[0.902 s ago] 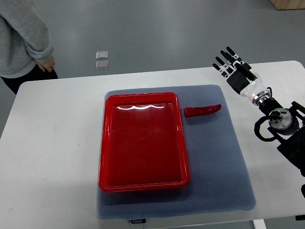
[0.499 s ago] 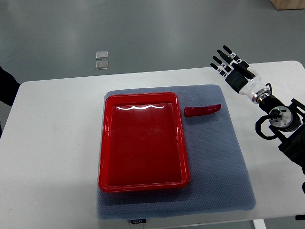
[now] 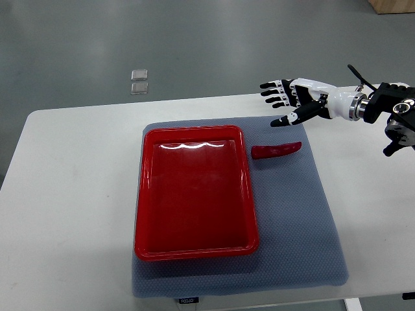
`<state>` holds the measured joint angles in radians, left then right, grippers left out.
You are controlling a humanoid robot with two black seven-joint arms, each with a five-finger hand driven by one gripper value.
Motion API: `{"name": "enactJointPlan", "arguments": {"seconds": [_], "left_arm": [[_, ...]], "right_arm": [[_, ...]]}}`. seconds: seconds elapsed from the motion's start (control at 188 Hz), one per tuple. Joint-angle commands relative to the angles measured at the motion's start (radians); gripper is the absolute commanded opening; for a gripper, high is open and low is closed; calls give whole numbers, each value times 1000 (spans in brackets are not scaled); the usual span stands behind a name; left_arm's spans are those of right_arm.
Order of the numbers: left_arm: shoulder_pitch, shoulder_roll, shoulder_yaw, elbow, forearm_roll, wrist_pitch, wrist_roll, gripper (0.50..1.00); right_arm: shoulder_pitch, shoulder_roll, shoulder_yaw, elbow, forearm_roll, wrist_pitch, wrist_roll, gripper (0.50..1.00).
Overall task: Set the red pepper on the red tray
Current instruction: 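Move the right hand down toward the red pepper beside the tray, then close the right hand fingers around the red pepper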
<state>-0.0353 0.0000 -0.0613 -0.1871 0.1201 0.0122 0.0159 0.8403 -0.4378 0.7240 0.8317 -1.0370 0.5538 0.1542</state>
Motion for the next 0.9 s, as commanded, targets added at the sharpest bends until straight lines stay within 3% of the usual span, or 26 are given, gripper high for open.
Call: {"name": "enactJointPlan", "arguments": {"seconds": [0.0,0.021,0.027,0.042,0.345,0.515,0.616,0.897], "left_arm": [[0,0,1,0,1,0,-1,1000],[0,0,1,0,1,0,-1,1000],[-1,0,0,0,0,0,-1,1000],[0,0,0,0,1,0,-1,1000],[0,0,0,0,0,0,-1,1000],[0,0,1,-2,1,0,-1,1000],[0,0,1,-2,1,0,-1,1000],[0,0,0,0,0,0,1,1000]], "right_arm": [[-4,-9,-11,56,-153,-29,1,909],[-4,-9,-11,56,-153,-29,1,909],[-9,-2,-15,69,-229,-78,2,909],[-10,-1,-21,72,-258,-100,4,909],[-12,7,-235,87,-362,-341,33,905],[-10,7,-307,76,-365,-411,42,889],[-10,8,-347,61,-371,-448,44,823],[-7,11,-373,37,-371,-480,44,791]]}}
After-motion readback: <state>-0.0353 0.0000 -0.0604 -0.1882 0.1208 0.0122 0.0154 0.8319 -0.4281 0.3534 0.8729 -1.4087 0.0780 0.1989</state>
